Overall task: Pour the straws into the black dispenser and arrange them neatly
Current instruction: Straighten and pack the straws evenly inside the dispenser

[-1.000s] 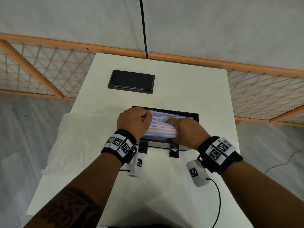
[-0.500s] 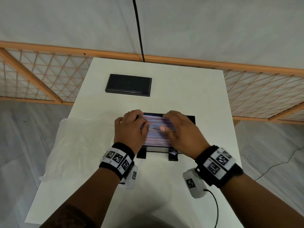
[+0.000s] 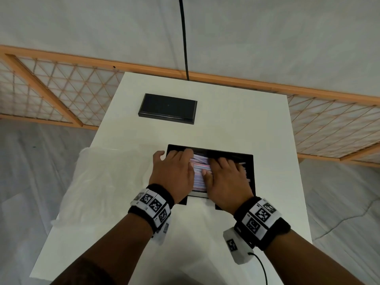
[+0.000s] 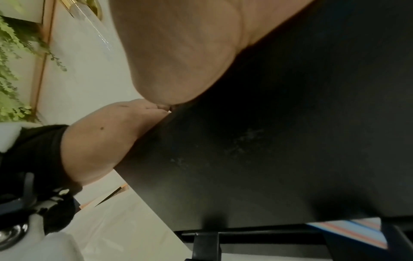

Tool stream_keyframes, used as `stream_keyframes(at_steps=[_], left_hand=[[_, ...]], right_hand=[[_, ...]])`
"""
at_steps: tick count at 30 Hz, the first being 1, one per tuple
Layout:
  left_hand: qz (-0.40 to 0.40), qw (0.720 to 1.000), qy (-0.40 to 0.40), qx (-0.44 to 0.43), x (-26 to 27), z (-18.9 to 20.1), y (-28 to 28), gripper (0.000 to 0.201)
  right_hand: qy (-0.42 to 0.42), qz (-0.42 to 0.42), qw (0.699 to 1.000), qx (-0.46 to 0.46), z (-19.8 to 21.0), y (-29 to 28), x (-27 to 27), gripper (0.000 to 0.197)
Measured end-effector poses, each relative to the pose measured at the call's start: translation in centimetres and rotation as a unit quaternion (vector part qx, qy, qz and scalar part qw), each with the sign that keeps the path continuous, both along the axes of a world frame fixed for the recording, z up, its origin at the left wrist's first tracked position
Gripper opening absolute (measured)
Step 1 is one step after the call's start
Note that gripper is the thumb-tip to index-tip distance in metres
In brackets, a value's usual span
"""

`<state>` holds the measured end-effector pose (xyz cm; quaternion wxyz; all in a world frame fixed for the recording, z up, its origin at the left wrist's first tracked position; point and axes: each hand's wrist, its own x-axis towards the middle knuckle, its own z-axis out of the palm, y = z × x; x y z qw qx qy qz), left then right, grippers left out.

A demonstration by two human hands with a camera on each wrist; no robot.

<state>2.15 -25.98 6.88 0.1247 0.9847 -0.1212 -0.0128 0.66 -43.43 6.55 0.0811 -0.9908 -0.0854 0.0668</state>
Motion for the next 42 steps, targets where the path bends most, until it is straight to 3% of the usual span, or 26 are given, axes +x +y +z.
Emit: stream_keyframes(at_steps=[2, 9, 14, 18, 21, 25, 28, 31, 33, 36, 39, 42], left_hand=[[-0.007, 1.000, -0.007, 0.016, -0.2, -0.2, 0.1, 0.043], [-0.031, 0.999, -0.021, 0.014, -0.5, -0.2, 0.5, 0.045], [-0.097, 0.994, 0.021, 0.035, -0.5, 0.1, 1.3, 0.077], [-0.156, 0.984, 0.073, 0.055, -0.5, 0.3, 2.2, 0.116], [-0.162, 0.984, 0.054, 0.048, -0.6, -0.5, 2.2, 0.097], [-0.173, 0.985, 0.005, 0.013, -0.9, -1.3, 2.3, 0.075], [-0.187, 0.982, -0.014, -0.002, -0.9, -1.6, 2.4, 0.064], [-0.195, 0.980, -0.025, -0.016, -0.9, -1.7, 2.4, 0.059], [-0.196, 0.980, -0.026, -0.016, -1.0, -1.7, 2.3, 0.059], [-0.183, 0.983, -0.022, -0.015, -1.2, -1.7, 2.2, 0.060], [-0.173, 0.985, -0.012, -0.010, -1.7, -1.8, 2.2, 0.059], [-0.162, 0.987, -0.009, -0.008, -2.6, -1.9, 2.2, 0.060]], right_hand=[[-0.002, -0.009, 1.000, 0.007, 0.1, -0.1, -0.1, 0.064], [-0.022, 0.006, 0.996, 0.091, -0.3, -0.8, -0.4, 0.052], [-0.104, 0.012, 0.992, 0.065, 0.5, -0.8, -0.6, 0.038], [-0.072, -0.011, 0.995, 0.061, 0.4, -0.6, -0.4, 0.035], [-0.016, -0.002, 0.997, 0.081, 0.7, -0.7, 0.7, 0.044], [0.066, 0.075, 0.994, -0.040, 2.1, 0.3, 1.6, 0.046], [0.144, 0.096, 0.983, -0.056, 2.6, 0.9, 2.0, 0.074], [0.267, 0.026, 0.963, -0.008, 2.8, 1.0, 3.2, 0.046], [0.335, 0.015, 0.942, -0.020, 3.0, 1.5, 3.9, 0.050], [0.337, 0.042, 0.937, -0.078, 2.7, 2.2, 4.2, 0.065], [0.268, 0.091, 0.947, -0.152, 3.0, 2.9, 2.8, 0.073], [0.230, 0.106, 0.948, -0.191, 3.5, 3.3, 1.2, 0.070]])
